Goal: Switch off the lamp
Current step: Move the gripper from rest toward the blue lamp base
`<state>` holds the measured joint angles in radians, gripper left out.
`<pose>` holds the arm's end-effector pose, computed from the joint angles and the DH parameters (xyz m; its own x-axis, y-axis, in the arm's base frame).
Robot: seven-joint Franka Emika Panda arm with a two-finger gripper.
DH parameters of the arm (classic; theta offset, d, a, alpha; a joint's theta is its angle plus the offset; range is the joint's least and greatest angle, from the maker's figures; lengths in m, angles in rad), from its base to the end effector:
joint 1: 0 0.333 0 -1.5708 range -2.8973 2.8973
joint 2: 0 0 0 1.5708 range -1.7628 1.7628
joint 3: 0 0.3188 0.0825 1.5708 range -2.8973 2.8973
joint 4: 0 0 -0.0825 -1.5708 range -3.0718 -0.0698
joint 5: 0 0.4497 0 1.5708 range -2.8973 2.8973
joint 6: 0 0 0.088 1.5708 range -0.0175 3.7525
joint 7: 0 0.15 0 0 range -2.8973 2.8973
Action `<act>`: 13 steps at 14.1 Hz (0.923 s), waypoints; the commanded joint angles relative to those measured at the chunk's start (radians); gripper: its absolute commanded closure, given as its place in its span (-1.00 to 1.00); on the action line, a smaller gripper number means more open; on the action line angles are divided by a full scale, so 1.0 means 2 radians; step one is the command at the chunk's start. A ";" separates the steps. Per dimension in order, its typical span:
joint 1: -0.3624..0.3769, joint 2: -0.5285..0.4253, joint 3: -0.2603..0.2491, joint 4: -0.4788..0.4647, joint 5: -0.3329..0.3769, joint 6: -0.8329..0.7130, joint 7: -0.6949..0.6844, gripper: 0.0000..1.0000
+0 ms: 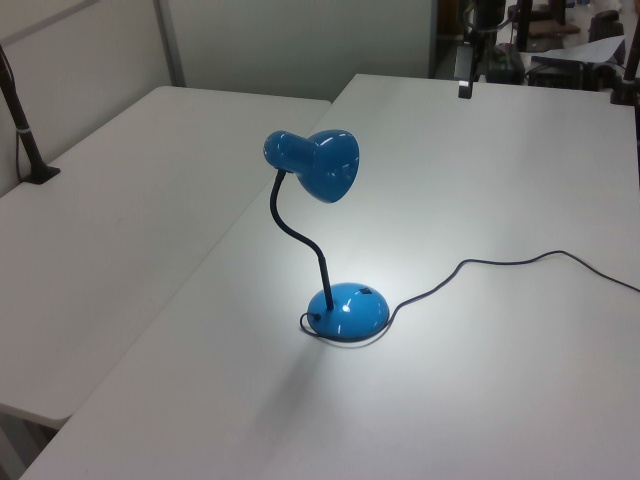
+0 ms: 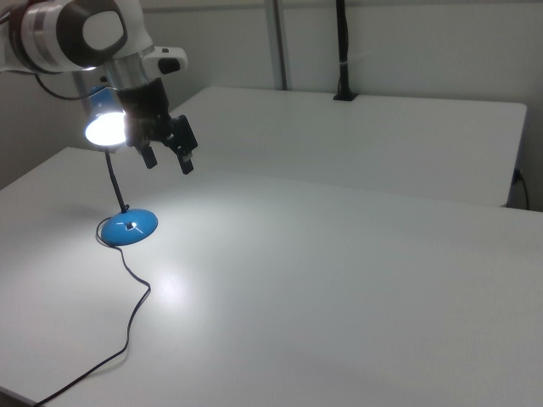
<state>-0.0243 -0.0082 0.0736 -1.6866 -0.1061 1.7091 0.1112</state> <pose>0.6284 0.0167 0.5397 0.9980 -0.0467 0.0415 -0.0507 -0.9935 0.1019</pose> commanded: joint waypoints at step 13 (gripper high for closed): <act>-0.004 0.008 -0.001 0.018 0.028 -0.027 -0.091 1.00</act>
<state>-0.0317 -0.0013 0.0739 -1.6805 -0.0834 1.7063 0.0322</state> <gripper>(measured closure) 0.361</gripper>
